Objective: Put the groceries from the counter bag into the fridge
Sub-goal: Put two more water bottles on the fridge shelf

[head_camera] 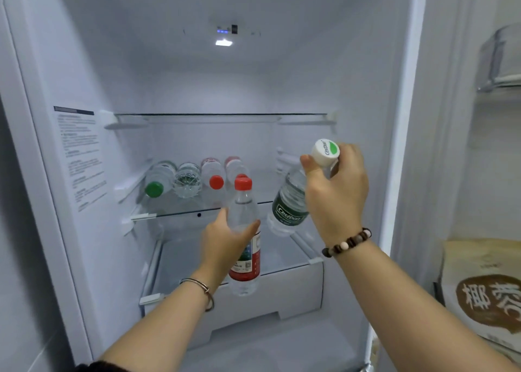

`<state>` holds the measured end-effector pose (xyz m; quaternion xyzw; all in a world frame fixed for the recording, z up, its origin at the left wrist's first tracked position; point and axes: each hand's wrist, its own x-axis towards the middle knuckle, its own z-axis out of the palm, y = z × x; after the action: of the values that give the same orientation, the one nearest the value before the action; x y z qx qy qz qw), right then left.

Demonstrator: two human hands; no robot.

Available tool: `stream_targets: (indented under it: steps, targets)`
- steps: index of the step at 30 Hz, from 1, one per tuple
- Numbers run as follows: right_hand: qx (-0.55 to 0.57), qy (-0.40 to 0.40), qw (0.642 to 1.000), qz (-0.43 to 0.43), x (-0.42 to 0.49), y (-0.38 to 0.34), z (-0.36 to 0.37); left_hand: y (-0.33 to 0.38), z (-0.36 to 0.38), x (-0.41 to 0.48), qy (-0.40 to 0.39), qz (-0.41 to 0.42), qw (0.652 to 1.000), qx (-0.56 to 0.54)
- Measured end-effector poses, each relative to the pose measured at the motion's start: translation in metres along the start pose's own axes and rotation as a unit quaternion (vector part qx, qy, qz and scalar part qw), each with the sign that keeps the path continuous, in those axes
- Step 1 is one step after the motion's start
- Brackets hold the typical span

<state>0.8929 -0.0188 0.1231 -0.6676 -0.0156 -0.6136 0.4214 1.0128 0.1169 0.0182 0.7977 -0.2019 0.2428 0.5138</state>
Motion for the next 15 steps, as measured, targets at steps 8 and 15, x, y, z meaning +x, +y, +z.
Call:
stream_targets:
  steps: [8, 15]
  targets:
    - [0.059, 0.028, 0.991, -0.116, 0.011, -0.001, 0.006, -0.001, 0.007, -0.002, -0.001, 0.035, 0.998, 0.05]
    - [-0.001, -0.016, 0.986, -0.168, 0.022, 0.031, 0.025, -0.007, 0.009, -0.002, 0.001, 0.029, 0.998, 0.061]
